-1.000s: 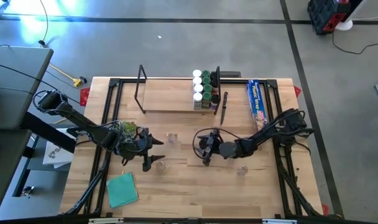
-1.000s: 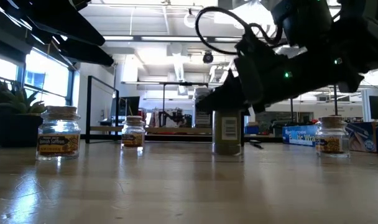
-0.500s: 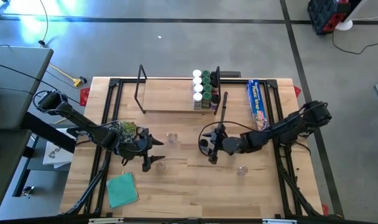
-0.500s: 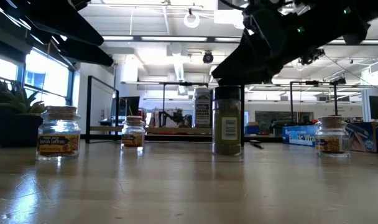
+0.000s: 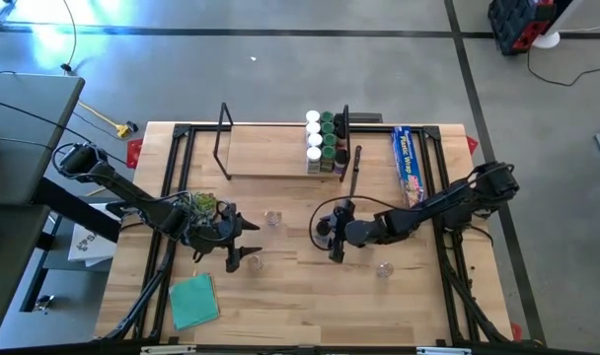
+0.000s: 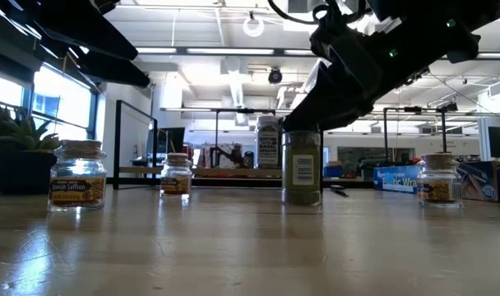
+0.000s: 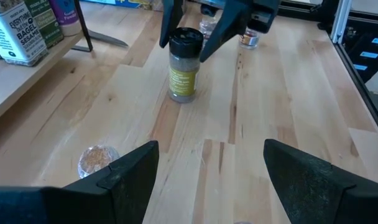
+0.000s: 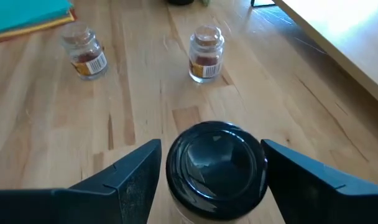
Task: Shelf spices
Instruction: Adjust the black seasoning bottles on the shelf
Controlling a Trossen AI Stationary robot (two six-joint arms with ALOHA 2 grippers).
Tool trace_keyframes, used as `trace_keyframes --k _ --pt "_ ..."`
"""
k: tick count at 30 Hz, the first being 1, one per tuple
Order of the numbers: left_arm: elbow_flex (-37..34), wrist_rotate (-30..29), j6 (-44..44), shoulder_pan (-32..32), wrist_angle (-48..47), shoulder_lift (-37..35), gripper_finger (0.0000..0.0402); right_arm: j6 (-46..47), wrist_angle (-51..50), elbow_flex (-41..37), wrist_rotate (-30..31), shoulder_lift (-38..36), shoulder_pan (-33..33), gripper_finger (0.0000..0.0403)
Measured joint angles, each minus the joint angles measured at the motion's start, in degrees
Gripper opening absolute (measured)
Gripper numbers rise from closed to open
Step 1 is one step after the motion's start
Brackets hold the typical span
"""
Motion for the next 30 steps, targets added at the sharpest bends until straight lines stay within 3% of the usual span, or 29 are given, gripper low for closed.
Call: trace_keyframes --k 4,8,13,18,25,30 --pt "0.00 0.35 0.01 0.00 -0.05 0.00 0.0284 0.19 0.02 0.00 0.09 -0.02 0.02 0.0244" --pt "0.00 0.39 -0.01 0.00 -0.05 0.00 0.0284 1.86 -0.25 0.00 0.25 -0.05 0.04 0.0193" --pt "0.00 0.42 0.00 0.00 -0.07 0.00 0.0284 4.45 -4.46 -0.02 0.84 -2.65 0.07 0.0191" --pt "0.00 0.42 0.01 0.00 -0.05 0.00 0.0284 7.47 -16.43 -0.04 3.81 -12.94 -1.24 0.0191" --pt "0.00 -1.05 1.68 0.46 1.71 0.00 0.0284 10.80 -38.28 -0.02 4.89 -30.93 -10.92 0.0191" --pt "0.00 -1.11 6.46 3.00 7.75 0.00 0.0284 7.26 -42.60 -0.04 3.76 -35.30 -22.61 0.0191"
